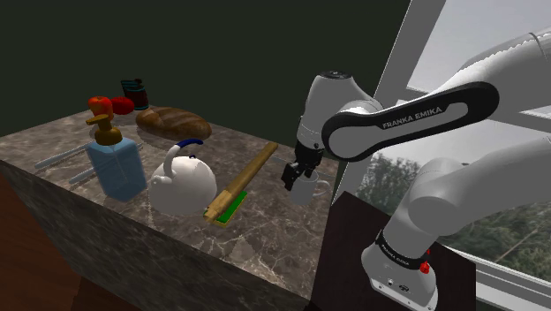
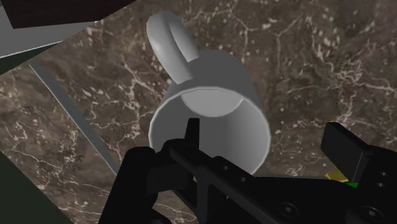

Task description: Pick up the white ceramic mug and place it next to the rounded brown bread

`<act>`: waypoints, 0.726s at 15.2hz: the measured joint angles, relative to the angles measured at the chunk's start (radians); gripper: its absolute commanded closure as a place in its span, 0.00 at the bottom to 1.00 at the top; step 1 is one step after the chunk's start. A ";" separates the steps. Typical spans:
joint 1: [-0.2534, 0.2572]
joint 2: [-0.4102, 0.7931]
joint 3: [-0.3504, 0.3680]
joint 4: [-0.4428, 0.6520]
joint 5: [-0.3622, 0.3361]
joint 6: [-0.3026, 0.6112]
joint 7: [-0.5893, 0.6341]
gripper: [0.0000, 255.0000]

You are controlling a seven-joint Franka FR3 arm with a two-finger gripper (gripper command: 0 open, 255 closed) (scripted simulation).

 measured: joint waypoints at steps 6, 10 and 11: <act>0.000 0.000 0.000 0.000 0.000 0.000 0.000 1.00; 0.000 0.000 0.000 0.000 0.000 0.000 0.000 1.00; 0.000 0.000 0.000 0.000 0.000 0.000 0.000 1.00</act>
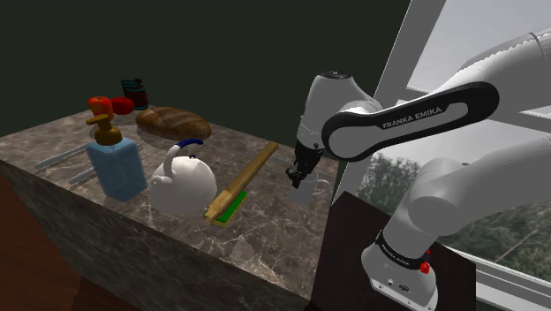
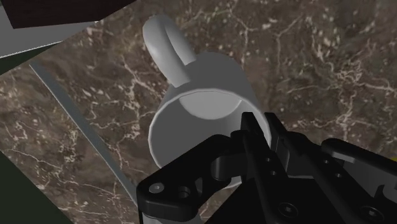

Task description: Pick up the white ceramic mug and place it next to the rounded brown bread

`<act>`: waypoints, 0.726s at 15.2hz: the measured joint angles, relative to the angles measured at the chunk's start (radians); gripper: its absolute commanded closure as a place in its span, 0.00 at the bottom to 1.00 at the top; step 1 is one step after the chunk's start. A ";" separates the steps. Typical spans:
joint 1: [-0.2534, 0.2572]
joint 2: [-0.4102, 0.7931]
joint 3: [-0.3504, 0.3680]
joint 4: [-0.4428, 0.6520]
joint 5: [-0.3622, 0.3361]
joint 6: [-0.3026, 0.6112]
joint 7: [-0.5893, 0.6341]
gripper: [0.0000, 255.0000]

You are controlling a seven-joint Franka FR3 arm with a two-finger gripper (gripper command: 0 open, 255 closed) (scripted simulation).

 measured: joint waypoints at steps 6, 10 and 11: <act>0.000 -0.052 -0.018 0.040 -0.009 -0.091 -0.004 1.00; -0.003 -0.079 -0.032 0.081 -0.020 -0.158 -0.008 1.00; -0.003 -0.089 -0.035 0.089 -0.021 -0.177 -0.007 1.00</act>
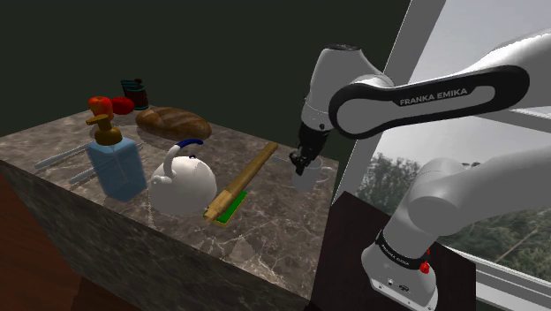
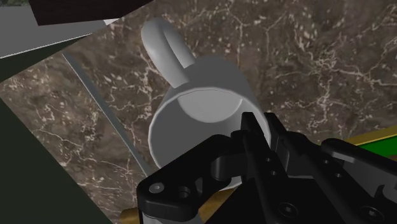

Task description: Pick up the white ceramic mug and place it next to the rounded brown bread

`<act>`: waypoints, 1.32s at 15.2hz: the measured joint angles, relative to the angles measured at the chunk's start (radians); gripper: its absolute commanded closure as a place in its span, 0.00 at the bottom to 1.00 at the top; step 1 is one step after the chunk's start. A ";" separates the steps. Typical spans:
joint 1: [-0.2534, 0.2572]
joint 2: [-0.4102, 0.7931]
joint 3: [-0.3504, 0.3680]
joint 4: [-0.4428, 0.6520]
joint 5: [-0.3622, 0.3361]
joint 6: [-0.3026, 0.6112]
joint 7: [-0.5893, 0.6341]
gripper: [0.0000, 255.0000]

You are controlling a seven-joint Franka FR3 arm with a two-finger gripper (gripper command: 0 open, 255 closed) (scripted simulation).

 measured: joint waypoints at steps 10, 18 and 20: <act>-0.009 -0.041 -0.029 0.112 -0.022 -0.152 -0.004 1.00; -0.017 -0.050 -0.047 0.211 -0.039 -0.260 -0.007 1.00; -0.020 -0.044 -0.050 0.243 -0.043 -0.286 -0.006 1.00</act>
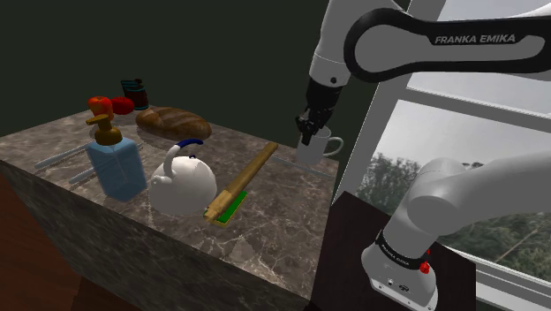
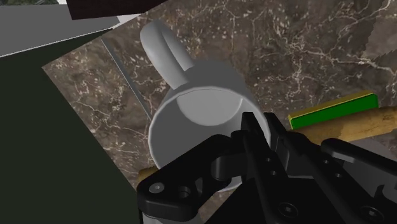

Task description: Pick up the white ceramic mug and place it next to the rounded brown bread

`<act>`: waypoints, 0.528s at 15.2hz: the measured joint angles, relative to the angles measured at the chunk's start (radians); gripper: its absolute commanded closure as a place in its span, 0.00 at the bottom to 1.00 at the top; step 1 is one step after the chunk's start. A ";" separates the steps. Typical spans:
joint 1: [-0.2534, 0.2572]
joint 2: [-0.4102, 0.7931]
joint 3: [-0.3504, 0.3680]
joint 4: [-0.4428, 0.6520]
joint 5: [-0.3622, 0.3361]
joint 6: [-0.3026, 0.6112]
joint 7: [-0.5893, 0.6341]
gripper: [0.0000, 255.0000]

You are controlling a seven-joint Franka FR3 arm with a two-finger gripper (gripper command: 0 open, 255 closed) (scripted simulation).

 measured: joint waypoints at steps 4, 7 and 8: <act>-0.008 0.017 -0.008 0.045 -0.009 -0.028 -0.005 1.00; -0.039 0.133 -0.011 0.116 -0.032 0.016 -0.020 1.00; -0.047 0.169 -0.010 0.141 -0.039 0.028 -0.021 1.00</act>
